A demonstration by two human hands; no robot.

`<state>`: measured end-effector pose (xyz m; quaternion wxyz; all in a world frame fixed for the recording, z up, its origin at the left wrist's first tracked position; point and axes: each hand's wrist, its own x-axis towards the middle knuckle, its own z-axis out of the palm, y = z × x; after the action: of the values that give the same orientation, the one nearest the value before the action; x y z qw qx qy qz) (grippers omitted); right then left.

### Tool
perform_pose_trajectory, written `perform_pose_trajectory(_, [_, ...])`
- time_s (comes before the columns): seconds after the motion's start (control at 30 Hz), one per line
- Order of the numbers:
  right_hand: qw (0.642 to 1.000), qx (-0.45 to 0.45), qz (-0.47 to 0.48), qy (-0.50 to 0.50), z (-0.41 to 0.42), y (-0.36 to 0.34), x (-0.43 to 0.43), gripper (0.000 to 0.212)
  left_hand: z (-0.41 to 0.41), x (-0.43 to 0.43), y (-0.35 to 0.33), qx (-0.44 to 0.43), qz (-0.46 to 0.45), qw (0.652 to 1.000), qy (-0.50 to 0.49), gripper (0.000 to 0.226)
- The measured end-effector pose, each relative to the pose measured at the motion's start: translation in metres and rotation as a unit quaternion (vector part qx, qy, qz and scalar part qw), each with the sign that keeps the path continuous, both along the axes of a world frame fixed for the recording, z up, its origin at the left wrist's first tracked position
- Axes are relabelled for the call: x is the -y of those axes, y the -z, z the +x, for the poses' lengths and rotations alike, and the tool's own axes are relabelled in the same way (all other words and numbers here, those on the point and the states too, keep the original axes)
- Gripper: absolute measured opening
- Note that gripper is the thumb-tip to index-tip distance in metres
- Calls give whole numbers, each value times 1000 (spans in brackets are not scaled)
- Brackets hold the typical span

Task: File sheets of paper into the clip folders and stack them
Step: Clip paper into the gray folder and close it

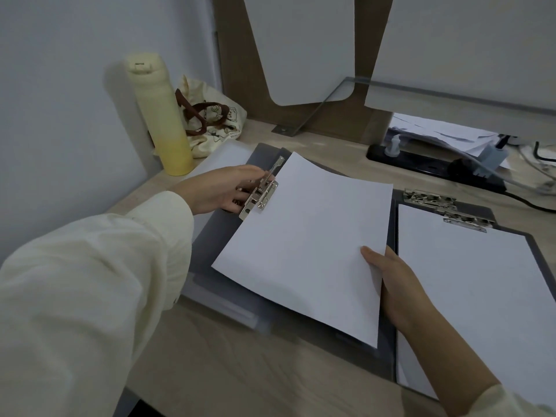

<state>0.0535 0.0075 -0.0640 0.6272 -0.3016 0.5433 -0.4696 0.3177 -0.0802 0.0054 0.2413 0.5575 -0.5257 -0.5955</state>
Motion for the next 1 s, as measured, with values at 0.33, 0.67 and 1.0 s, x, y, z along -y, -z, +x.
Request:
perform_pose_trajectory(0.33, [1000,-13,-8,-9,0,2,1,22,15,-19,3,-46,7,999,7,39])
perform_pose_trajectory(0.67, [999,-25,-22,-11,3,0,-5,23,16,-36,6,-4,3,1000,-4,32])
perform_pose_trajectory(1.0, [999,-35,-23,-18,2,3,-7,27,7,-42,-5,69,12,997,-16,37])
